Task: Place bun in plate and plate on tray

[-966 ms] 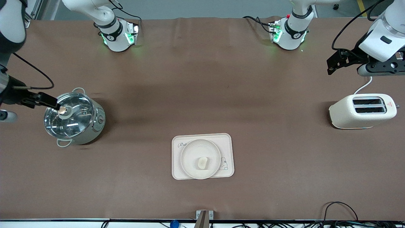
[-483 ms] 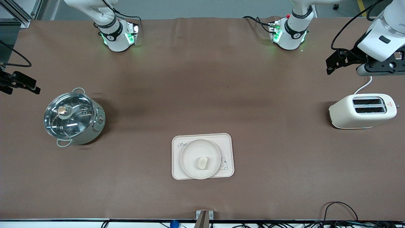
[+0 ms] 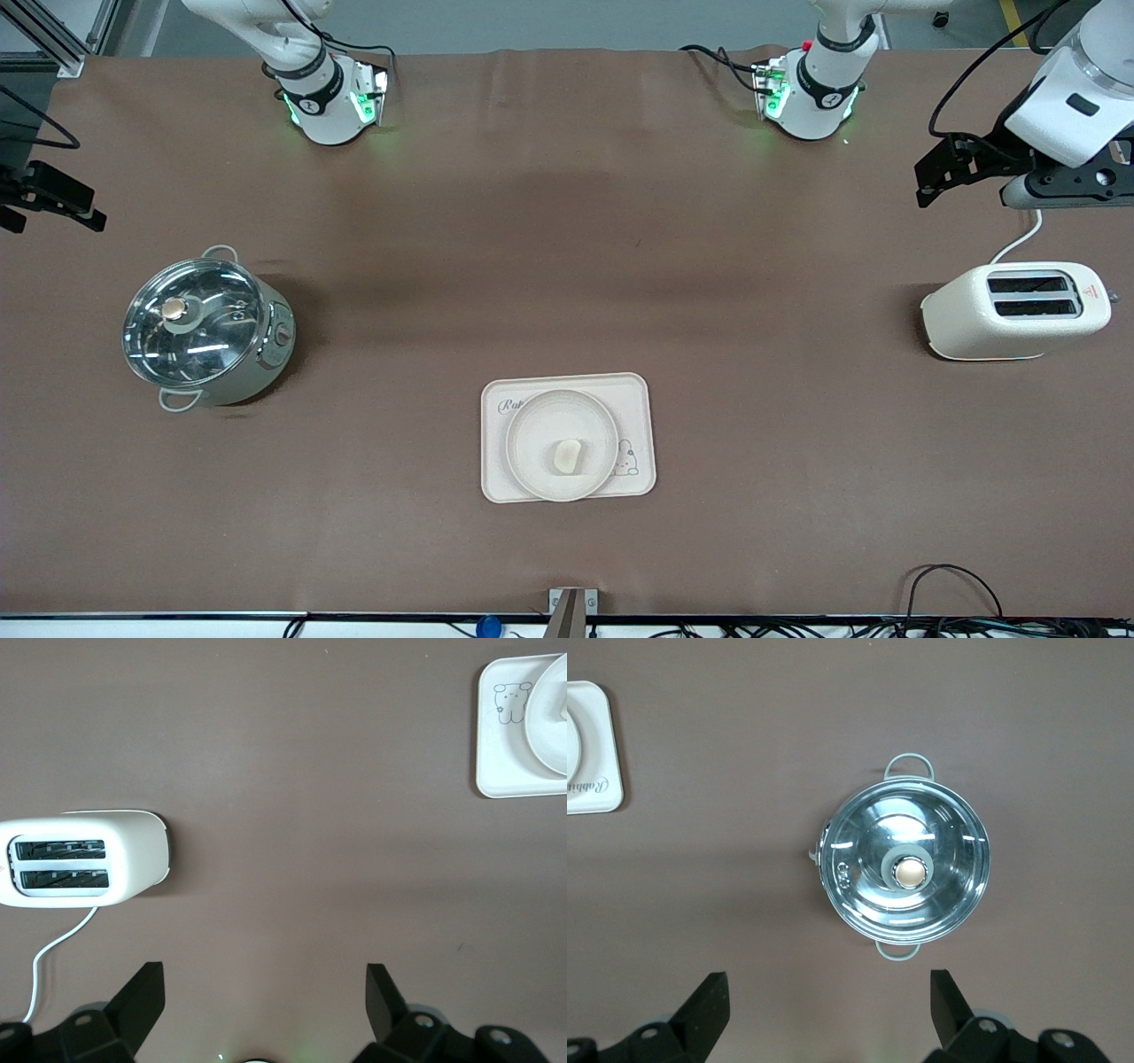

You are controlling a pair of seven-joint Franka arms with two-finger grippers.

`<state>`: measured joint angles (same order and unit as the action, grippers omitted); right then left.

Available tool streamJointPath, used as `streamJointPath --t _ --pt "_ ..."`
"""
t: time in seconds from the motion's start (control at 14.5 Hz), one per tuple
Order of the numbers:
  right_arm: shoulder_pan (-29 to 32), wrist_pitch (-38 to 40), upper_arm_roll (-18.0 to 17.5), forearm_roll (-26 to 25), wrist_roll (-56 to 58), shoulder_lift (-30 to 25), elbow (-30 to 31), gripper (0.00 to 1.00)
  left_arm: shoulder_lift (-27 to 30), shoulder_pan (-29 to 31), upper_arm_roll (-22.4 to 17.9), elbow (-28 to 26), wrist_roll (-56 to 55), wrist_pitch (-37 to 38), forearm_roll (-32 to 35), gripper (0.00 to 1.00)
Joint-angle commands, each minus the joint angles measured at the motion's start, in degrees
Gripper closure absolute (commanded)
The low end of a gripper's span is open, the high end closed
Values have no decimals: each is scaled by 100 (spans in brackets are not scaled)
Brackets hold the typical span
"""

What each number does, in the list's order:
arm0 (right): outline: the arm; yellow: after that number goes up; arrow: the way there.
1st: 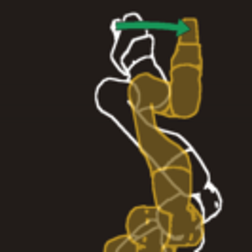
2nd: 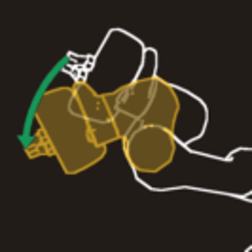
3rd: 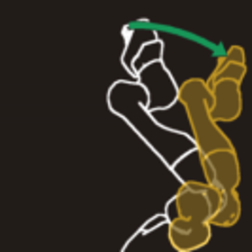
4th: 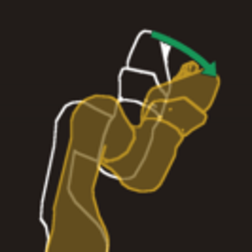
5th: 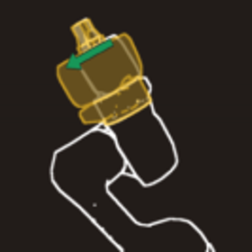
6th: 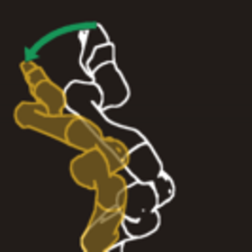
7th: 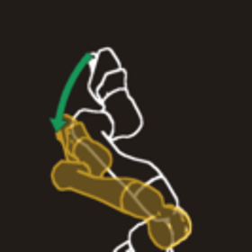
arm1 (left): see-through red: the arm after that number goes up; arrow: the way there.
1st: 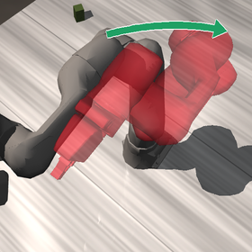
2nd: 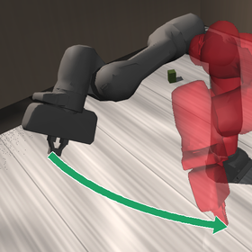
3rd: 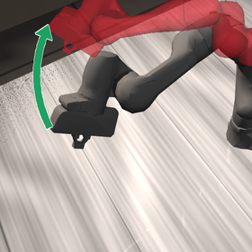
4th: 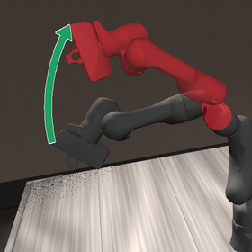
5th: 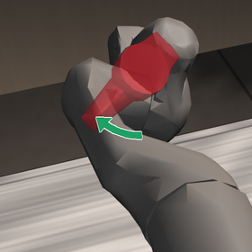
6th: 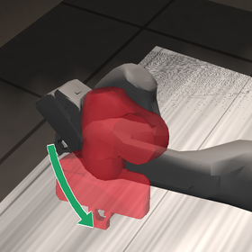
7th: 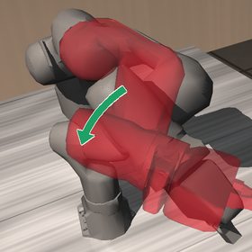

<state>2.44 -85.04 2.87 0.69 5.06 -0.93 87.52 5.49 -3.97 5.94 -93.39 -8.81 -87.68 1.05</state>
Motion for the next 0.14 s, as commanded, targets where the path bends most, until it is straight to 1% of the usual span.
streamJointPath --t 0.0,0.07 --pt "108 -12 -7 -166 56 -188 222 0 -48 10 22 146 194 128 -70 0" --pt "99 -12 37 -183 83 -180 231 0 -57 19 22 146 238 128 -70 0"
